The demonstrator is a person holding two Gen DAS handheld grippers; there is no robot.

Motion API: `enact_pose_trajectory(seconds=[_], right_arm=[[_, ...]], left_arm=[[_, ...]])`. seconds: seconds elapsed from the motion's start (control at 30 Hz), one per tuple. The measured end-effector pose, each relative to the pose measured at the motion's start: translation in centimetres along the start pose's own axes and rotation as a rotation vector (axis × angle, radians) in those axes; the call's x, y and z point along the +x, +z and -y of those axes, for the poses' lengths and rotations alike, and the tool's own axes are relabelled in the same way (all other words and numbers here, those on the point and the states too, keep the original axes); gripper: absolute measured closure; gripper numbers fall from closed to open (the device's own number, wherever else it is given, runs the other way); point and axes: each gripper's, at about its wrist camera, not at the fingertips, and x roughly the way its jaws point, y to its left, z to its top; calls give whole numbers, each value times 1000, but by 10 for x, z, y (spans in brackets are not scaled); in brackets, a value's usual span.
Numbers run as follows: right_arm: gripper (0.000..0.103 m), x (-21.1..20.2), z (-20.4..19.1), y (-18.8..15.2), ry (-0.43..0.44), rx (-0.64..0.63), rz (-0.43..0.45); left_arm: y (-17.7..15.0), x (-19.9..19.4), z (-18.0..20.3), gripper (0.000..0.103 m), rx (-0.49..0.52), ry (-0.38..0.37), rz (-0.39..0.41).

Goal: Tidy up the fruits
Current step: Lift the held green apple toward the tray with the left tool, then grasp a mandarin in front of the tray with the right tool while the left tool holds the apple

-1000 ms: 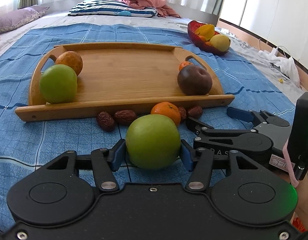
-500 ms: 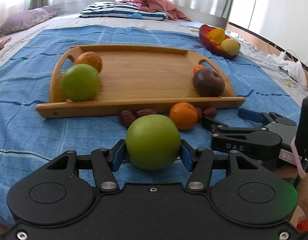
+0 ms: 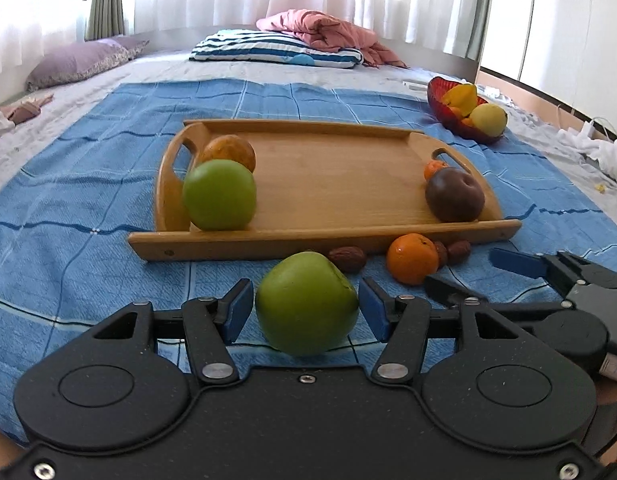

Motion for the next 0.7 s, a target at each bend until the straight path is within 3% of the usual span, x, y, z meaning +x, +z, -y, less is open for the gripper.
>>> enact_pose_trajectory(seconds=[0.17,0.33,0.7], right_arm=[[17,2,-19,3,32,-66,19],[30,7,-33,4,23,-125,22],[46,17,-36,11,14,-125,24]], left_arm=[[-4,1,0,48,-13,-18,-8],[-6,-1,-3,48,-22,-27,-8],[-6,5,-10,48,-65,-66,-18]])
